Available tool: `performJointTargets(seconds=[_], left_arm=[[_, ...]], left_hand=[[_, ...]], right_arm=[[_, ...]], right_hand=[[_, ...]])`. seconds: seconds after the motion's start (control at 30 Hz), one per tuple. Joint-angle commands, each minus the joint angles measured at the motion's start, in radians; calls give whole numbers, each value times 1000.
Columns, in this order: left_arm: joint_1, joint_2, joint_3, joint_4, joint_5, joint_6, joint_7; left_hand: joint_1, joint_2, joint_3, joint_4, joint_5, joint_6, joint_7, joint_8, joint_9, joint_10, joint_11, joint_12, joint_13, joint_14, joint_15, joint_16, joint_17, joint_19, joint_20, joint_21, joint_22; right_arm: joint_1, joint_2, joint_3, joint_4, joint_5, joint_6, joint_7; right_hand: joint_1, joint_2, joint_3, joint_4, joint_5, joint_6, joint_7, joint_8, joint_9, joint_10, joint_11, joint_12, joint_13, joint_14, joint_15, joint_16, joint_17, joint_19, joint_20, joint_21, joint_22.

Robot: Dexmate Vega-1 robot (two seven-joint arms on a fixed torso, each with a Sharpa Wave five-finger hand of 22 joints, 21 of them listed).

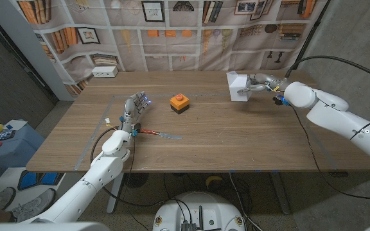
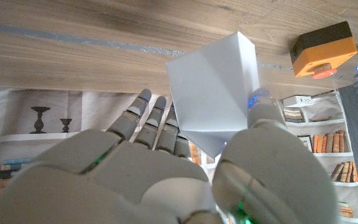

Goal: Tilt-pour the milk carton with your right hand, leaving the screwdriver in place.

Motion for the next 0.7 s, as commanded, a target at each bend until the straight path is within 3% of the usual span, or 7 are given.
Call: performJointTargets(seconds=[0.03,0.7], left_arm=[[12,1,-2,-12,-2,2,10],[-5,-2,4,-4,0,10,6]], left_hand=[[3,66,4,0,4,1,2,0,5,2,-1,-2,2,3,5,-2,2,4,3,-1,1],[2,66,6,0,3,2,1,1,5,4,0,0,2,3,5,-2,2,5,3,-1,1]], right_arm=[[-25,26,-12,73,71,83,-111],[-32,77,-54,186,39,192,-244]], right_hand=[[-2,-4,-5,-1,4,-8,2,-8,0,-3,2,-3,5,-5,-14,-4,4,-10,1,-2,4],[-6,-30,-17,-5,8,-29,11,-22,-5,-19,13,-11,9,-16,-5,-13,1,-6,-17,4,4]])
